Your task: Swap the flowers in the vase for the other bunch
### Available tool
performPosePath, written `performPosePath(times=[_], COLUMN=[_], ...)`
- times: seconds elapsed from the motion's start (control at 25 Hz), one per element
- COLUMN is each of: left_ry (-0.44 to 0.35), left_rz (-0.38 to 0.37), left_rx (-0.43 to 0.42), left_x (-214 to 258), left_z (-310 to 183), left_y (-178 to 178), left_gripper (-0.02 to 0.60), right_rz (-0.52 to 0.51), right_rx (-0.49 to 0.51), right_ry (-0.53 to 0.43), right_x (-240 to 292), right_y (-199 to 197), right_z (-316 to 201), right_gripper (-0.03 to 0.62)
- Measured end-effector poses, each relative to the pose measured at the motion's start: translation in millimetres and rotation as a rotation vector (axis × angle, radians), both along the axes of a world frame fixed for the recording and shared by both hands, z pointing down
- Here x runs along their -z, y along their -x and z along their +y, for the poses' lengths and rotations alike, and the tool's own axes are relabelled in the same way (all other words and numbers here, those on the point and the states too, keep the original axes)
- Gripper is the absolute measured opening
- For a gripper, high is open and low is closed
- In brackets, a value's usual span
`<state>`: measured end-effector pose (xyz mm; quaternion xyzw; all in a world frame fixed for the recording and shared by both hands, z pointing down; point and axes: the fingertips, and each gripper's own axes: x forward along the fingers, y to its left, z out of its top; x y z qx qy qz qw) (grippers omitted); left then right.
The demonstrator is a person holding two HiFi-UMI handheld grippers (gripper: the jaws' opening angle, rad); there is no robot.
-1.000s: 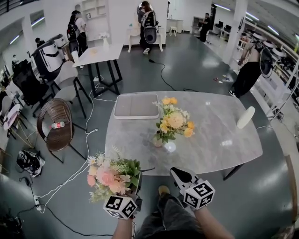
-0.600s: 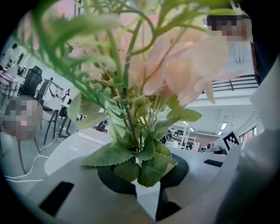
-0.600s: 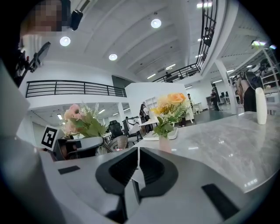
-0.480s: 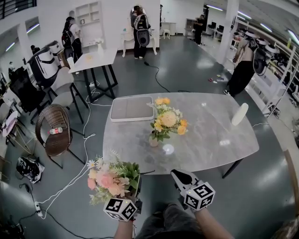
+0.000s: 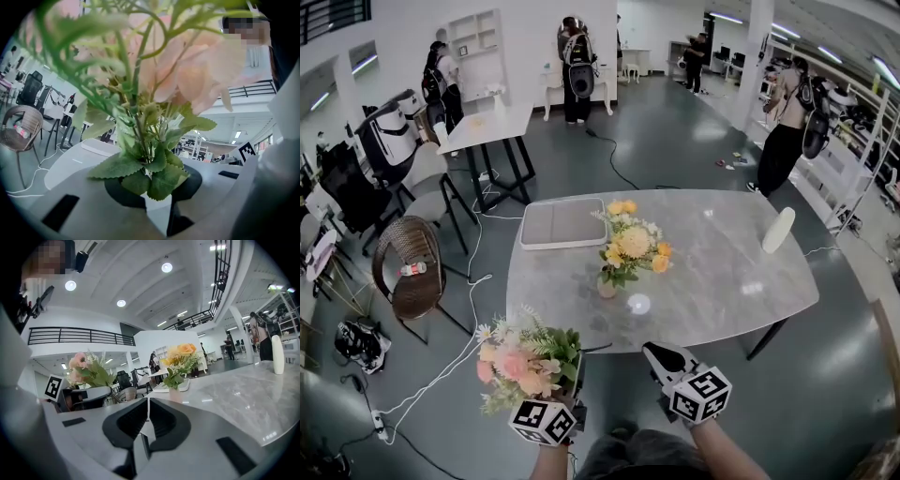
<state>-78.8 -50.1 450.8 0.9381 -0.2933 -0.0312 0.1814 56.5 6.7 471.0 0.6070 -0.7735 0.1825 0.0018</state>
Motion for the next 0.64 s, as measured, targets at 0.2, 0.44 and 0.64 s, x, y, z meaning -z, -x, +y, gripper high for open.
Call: performPosePath(times=[0.2, 0.44, 0.64], left_ry=[-0.003, -0.001, 0.005], left_rz=[0.001, 0.0, 0.01], left_rx=[0.007, 0.015, 0.016], left_x=[0.6, -0.5, 0.1], left_z=[2.8, 8.6, 12.5], left_y=[3.9, 8.6, 10.6], left_gripper=[0.087, 0.087, 0.087], right_rz=[-0.006, -0.015, -0.012], right_rx=[0.009, 0.02, 0.024], right_ry=[-0.011, 0.002, 0.003], right_x=[1.7, -4.4, -3.1], right_y=[4.3, 9.0, 10.8], right_z=[-0.1, 7.0, 12.4], right_gripper=[0.031, 0.031, 0.031])
